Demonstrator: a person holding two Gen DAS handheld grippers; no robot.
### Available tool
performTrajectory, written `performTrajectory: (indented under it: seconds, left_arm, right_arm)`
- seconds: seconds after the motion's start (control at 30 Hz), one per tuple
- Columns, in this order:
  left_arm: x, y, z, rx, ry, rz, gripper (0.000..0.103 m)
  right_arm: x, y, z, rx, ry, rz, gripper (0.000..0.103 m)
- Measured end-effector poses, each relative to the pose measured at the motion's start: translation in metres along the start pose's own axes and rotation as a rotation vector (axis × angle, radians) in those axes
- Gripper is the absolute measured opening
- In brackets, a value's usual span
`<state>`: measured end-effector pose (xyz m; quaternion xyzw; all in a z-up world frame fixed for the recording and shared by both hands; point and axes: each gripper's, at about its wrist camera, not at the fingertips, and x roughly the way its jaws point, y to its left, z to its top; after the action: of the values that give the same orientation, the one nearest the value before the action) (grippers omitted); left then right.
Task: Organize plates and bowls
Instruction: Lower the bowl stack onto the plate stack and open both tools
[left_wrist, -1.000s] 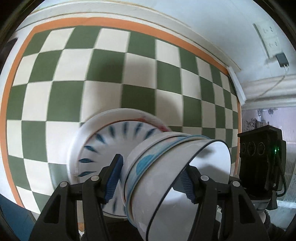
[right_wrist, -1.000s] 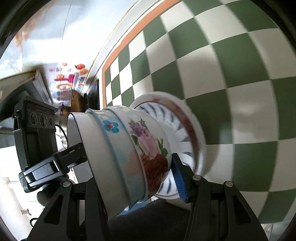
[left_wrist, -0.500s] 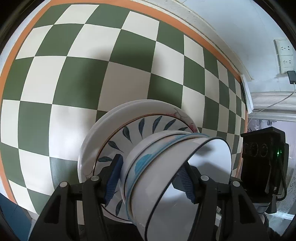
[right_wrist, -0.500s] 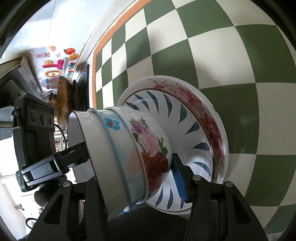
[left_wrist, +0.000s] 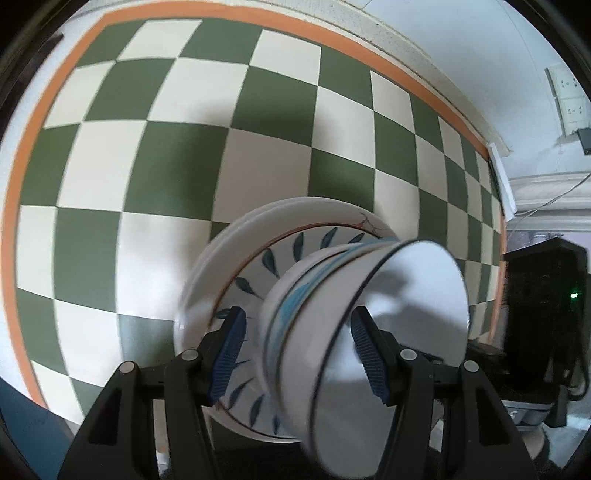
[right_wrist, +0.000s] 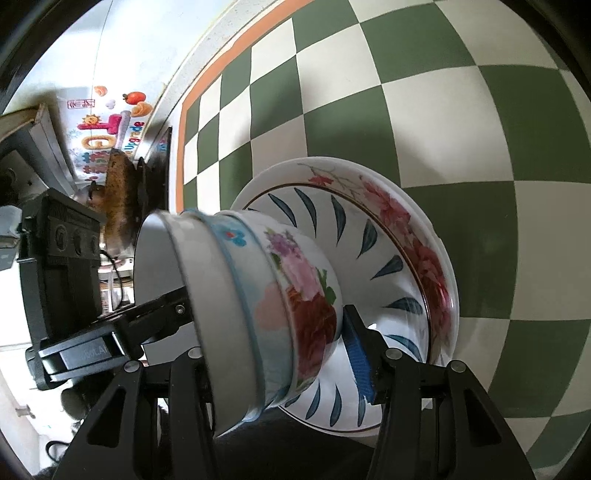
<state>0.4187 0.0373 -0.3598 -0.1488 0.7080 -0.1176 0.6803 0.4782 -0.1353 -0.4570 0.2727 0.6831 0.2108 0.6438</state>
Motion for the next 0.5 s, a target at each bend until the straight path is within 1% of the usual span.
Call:
performTrajectory:
  seconds: [0.2,0.37,0.5]
  left_arm:
    - [-0.018,0.000,-0.009,0.041,-0.068,0.077,0.057]
    - [-0.042,-0.006,-0.022,0.102,-0.148,0.141,0.057]
    - [-0.065,-0.011,-0.037,0.146,-0.213,0.172,0.057]
  right_arm:
    - [-0.018,0.010,-0.010,-0.028,-0.058,-0.050,0.055]
    - [-0.042,0.028,-0.029,-0.073,-0.140,-0.143,0.055]
    - [-0.062,0.048,-0.050,-0.112,-0.204,-0.208,0.055]
